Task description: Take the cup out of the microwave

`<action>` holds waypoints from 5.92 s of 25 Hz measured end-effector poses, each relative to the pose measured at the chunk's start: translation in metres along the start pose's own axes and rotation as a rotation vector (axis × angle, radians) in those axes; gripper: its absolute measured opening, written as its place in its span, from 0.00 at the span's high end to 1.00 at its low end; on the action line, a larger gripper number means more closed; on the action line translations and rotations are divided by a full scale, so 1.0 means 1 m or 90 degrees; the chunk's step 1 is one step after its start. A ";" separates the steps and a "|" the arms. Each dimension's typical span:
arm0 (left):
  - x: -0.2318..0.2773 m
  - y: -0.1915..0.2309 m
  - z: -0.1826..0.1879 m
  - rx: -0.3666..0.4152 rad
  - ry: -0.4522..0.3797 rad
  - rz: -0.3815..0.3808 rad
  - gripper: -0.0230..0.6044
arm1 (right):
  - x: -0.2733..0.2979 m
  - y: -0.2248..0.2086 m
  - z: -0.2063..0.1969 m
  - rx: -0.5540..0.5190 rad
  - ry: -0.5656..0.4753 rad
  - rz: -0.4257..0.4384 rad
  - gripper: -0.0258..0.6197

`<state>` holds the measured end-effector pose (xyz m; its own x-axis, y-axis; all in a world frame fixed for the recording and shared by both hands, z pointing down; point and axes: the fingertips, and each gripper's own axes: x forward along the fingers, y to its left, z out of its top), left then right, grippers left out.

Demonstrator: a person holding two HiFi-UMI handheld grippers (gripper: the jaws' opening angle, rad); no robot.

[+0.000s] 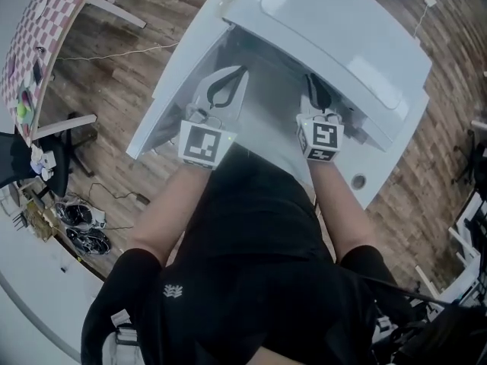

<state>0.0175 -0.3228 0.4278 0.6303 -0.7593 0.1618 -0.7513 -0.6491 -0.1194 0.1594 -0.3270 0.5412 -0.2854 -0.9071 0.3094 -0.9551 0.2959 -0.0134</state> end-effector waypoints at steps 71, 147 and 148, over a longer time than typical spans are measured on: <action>0.004 0.013 -0.079 -0.006 0.031 -0.046 0.96 | 0.110 -0.005 -0.020 -0.033 -0.004 0.003 0.34; -0.045 0.076 0.133 0.043 -0.093 -0.039 0.96 | -0.074 0.023 0.191 -0.047 -0.070 0.074 0.34; -0.045 0.077 0.135 0.042 -0.090 -0.036 0.96 | -0.076 0.021 0.193 -0.047 -0.072 0.072 0.34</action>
<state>-0.0424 -0.3452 0.2790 0.6963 -0.7171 0.0307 -0.7020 -0.6893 -0.1791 0.1451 -0.3099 0.3337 -0.4014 -0.8936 0.2011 -0.9094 0.4150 0.0288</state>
